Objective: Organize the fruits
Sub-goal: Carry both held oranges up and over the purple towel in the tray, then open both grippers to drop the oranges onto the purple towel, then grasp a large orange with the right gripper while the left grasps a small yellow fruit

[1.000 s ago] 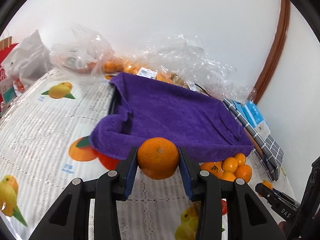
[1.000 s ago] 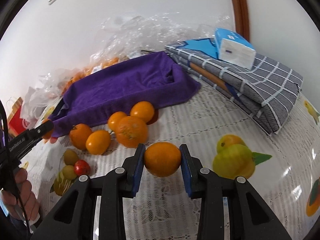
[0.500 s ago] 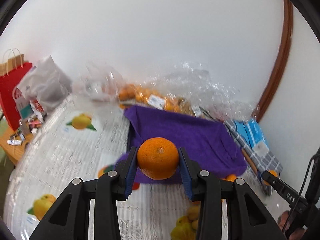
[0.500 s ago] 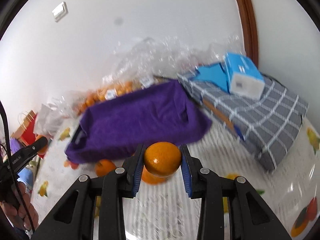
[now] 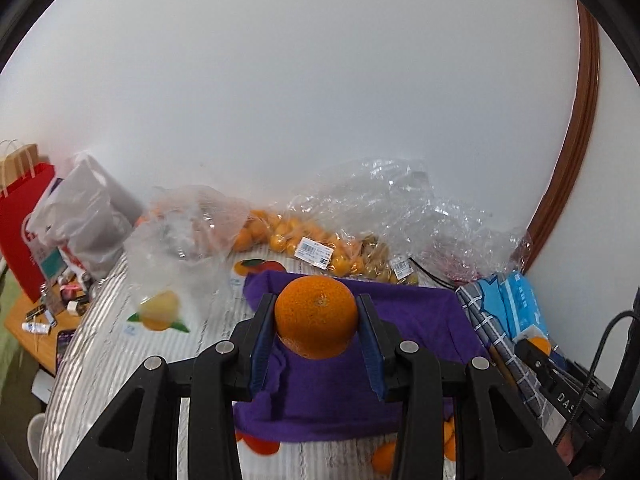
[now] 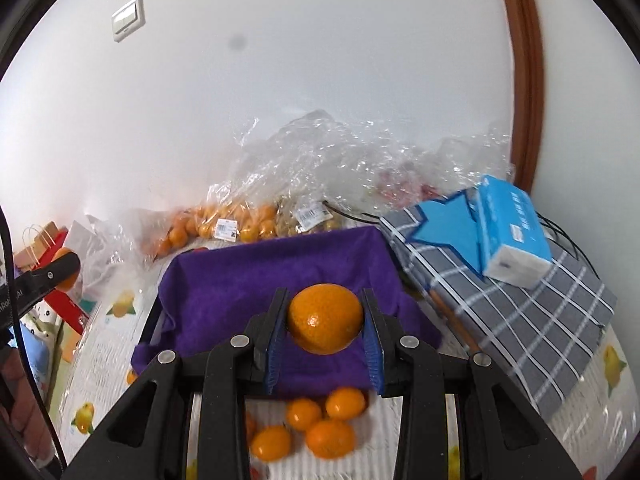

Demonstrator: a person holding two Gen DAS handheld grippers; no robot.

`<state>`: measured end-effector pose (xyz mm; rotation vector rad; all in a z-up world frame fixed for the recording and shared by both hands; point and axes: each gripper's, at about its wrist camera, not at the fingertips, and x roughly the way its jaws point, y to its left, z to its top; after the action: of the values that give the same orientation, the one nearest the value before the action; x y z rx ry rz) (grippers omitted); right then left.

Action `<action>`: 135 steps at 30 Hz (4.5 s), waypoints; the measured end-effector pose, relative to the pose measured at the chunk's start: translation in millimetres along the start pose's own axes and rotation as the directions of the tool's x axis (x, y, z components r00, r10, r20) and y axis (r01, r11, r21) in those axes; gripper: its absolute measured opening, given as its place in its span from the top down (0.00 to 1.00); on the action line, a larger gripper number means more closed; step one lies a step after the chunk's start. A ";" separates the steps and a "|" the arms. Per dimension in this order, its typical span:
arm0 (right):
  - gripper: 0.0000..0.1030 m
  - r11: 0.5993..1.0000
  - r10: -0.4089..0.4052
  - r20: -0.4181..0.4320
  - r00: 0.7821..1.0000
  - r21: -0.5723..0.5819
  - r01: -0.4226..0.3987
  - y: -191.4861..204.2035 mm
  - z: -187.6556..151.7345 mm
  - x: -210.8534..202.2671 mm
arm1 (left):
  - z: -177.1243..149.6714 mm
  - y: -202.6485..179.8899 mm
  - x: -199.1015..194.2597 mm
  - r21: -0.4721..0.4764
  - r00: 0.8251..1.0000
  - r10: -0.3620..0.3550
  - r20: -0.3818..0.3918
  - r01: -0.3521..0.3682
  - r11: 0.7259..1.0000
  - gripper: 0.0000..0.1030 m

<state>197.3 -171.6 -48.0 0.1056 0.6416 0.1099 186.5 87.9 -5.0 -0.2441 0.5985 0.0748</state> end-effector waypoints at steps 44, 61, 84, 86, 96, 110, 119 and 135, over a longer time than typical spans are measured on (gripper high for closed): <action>0.66 0.996 -0.029 -0.267 0.963 -0.084 0.006 4.9 -28.2 149.9 | -61.5 -7.1 166.2 0.065 0.932 0.001 -0.362 0.024 0.998 0.63; 0.35 0.994 -0.087 -0.076 0.993 -0.074 0.081 -1.4 -15.7 74.3 | -41.9 -7.2 112.8 0.045 0.954 -0.014 -0.301 0.029 0.999 0.46; 0.35 0.993 -0.093 -0.108 0.990 -0.077 0.085 -8.7 -84.1 -71.6 | -64.7 9.5 -57.2 -0.003 0.983 -0.042 -0.181 0.042 0.999 0.50; 0.35 0.995 -0.081 -0.116 0.990 -0.074 0.073 -8.3 -90.4 -73.3 | -69.8 13.5 -59.2 -0.001 0.981 -0.038 -0.190 0.038 0.999 0.50; 0.58 0.996 -0.023 -0.188 0.982 -0.094 0.006 -4.4 -117.2 -22.3 | -102.2 34.7 -37.4 -0.007 0.964 -0.013 -0.264 0.012 1.000 0.50; 0.58 0.998 0.032 -0.232 0.972 -0.054 -0.046 -8.5 -122.3 36.2 | -130.9 29.8 -9.9 0.025 0.936 -0.028 -0.351 0.040 0.999 0.50; 0.59 0.997 0.025 -0.202 0.979 -0.068 -0.039 -21.9 -138.2 13.9 | -148.5 -13.9 -0.9 0.065 0.921 -0.101 -0.375 0.135 0.989 0.49; 0.59 0.998 -0.023 -0.127 0.992 -0.065 0.015 -37.9 -152.7 -11.5 | -161.1 -43.1 40.6 -0.037 0.872 -0.205 -0.445 0.211 0.977 0.75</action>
<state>98.9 -200.8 -167.8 0.0312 0.7662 0.1196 137.7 6.0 -147.7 -0.3154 1.0283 -0.2014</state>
